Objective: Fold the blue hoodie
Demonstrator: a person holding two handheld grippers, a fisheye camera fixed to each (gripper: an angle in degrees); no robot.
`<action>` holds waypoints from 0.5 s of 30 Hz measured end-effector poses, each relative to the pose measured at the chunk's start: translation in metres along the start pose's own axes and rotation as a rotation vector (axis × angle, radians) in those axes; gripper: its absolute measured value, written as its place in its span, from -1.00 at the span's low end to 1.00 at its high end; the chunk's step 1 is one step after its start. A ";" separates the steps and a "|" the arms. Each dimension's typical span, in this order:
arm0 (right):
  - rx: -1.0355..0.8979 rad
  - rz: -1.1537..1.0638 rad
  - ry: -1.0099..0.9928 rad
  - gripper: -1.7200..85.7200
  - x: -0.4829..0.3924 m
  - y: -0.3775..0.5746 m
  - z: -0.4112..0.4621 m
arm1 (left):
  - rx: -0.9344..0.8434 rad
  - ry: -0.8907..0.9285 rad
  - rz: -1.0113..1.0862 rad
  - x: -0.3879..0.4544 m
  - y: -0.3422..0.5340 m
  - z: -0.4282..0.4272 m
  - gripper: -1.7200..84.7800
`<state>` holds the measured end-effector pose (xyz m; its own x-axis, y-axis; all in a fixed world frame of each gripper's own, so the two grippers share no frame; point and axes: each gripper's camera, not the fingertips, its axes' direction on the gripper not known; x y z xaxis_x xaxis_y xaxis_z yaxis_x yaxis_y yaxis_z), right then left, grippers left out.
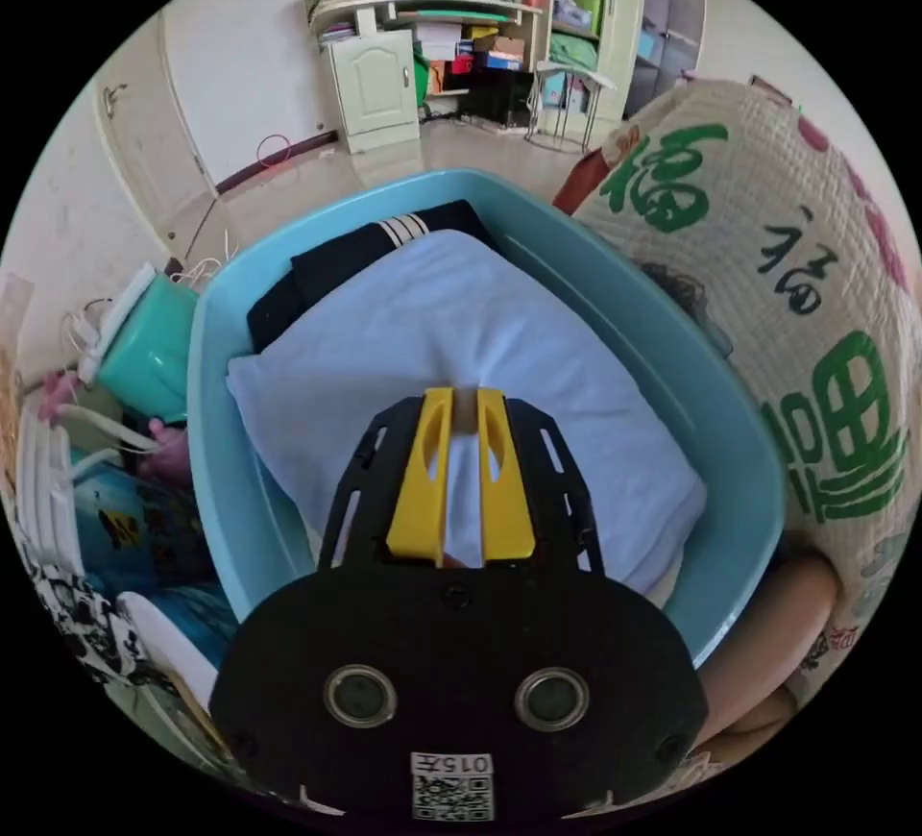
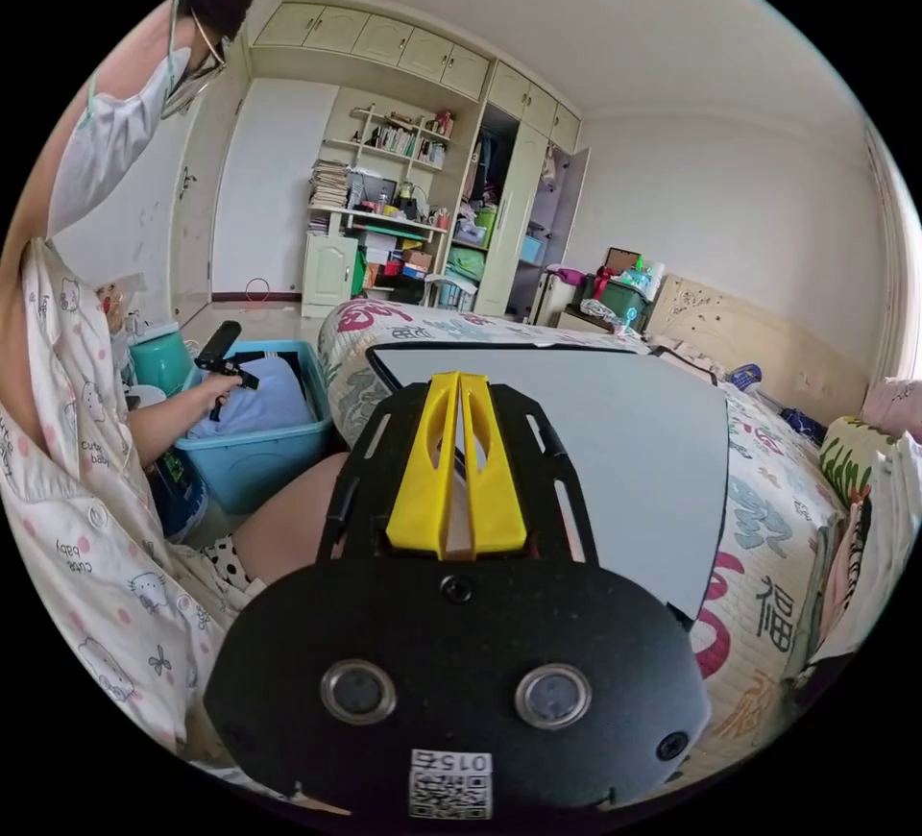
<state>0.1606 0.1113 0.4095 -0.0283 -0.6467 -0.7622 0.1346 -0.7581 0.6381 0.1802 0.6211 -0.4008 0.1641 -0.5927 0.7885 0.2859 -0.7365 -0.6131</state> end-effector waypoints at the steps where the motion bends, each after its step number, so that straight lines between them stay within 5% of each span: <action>1: 0.001 0.001 0.003 -0.98 0.004 0.004 -0.003 | 0.028 0.108 -0.060 -0.030 0.005 -0.012 -0.90; 6: -0.040 -0.036 0.031 -0.98 0.019 0.022 -0.023 | 0.163 0.818 -0.254 -0.135 0.033 -0.064 -0.94; 15: -0.086 -0.016 0.097 -0.98 0.050 0.028 -0.058 | 0.542 1.844 0.196 -0.130 0.027 -0.247 -0.94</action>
<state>0.2200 0.0626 0.3831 0.0645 -0.6202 -0.7818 0.2195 -0.7554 0.6174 -0.0670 0.5980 -0.5319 -0.7164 -0.4689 -0.5167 0.6669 -0.6778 -0.3096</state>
